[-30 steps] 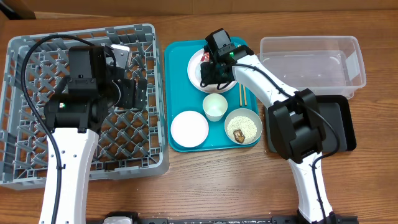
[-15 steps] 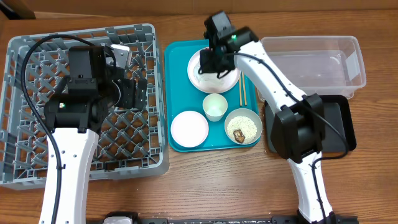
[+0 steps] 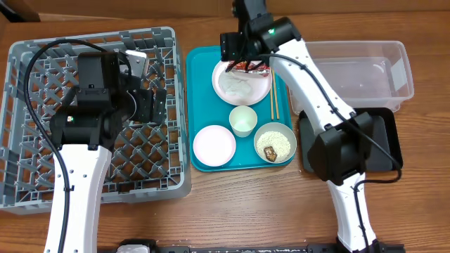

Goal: Sort waste into correct bins and load items into the dishwasher
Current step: 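Grasp the white tissue on the plate with the right gripper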

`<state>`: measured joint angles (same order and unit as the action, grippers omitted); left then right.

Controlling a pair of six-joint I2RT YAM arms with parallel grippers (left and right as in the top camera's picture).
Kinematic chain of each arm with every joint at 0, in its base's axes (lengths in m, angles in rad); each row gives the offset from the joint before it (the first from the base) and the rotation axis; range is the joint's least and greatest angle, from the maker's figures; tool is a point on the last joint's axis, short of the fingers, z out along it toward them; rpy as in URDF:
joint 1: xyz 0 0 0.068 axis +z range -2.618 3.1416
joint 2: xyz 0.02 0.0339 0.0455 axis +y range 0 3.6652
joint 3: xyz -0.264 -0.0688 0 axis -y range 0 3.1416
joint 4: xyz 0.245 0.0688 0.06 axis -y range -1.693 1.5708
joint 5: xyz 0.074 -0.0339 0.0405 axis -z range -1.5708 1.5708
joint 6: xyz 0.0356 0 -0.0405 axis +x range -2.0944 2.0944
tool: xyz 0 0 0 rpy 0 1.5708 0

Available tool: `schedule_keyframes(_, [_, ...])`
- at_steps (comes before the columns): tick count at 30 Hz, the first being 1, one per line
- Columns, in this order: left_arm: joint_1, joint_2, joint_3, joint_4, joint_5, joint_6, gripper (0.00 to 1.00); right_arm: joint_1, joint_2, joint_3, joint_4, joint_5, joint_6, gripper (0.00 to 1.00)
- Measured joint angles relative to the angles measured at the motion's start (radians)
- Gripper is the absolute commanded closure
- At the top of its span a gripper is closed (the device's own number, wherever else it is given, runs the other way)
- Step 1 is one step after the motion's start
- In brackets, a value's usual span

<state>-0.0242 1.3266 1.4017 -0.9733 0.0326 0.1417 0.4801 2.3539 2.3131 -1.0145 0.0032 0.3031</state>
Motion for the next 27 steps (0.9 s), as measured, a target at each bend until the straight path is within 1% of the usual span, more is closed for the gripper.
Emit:
schedule_keyframes(11, [0.0, 0.0, 0.0, 0.0, 0.0, 0.0, 0.0, 0.112, 0.191, -0.017, 0.027, 0.186, -0.031, 0.22])
schedule_keyframes(14, [0.0, 0.0, 0.0, 0.0, 0.0, 0.0, 0.0, 0.126, 0.219, -0.017, 0.022, 0.212, -0.035, 0.26])
schedule_keyframes(16, [0.0, 0.0, 0.0, 0.0, 0.0, 0.0, 0.0, 0.125, 0.224, -0.017, 0.02, 0.222, -0.034, 0.3])
schedule_keyframes(18, [0.0, 0.0, 0.0, 0.0, 0.0, 0.0, 0.0, 0.122, 0.224, -0.017, 0.017, 0.229, -0.028, 0.39])
schedule_keyframes(19, [0.0, 0.0, 0.0, 0.0, 0.0, 0.0, 0.0, 0.122, 0.224, -0.017, 0.018, 0.232, -0.025, 0.47])
schedule_keyframes(20, [0.0, 0.0, 0.0, 0.0, 0.0, 0.0, 0.0, 0.121, 0.224, -0.017, 0.016, 0.234, -0.021, 0.66])
schedule_keyframes(21, [0.0, 0.0, 0.0, 0.0, 0.0, 0.0, 0.0, 0.121, 0.224, -0.017, 0.017, 0.235, -0.014, 0.8])
schedule_keyframes(22, [0.0, 0.0, 0.0, 0.0, 0.0, 0.0, 0.0, 0.121, 0.224, -0.017, 0.016, 0.237, -0.02, 0.96])
schedule_keyframes(27, [0.0, 0.0, 0.0, 0.0, 0.0, 0.0, 0.0, 0.119, 0.224, -0.001, -0.035, 0.236, -0.015, 0.96])
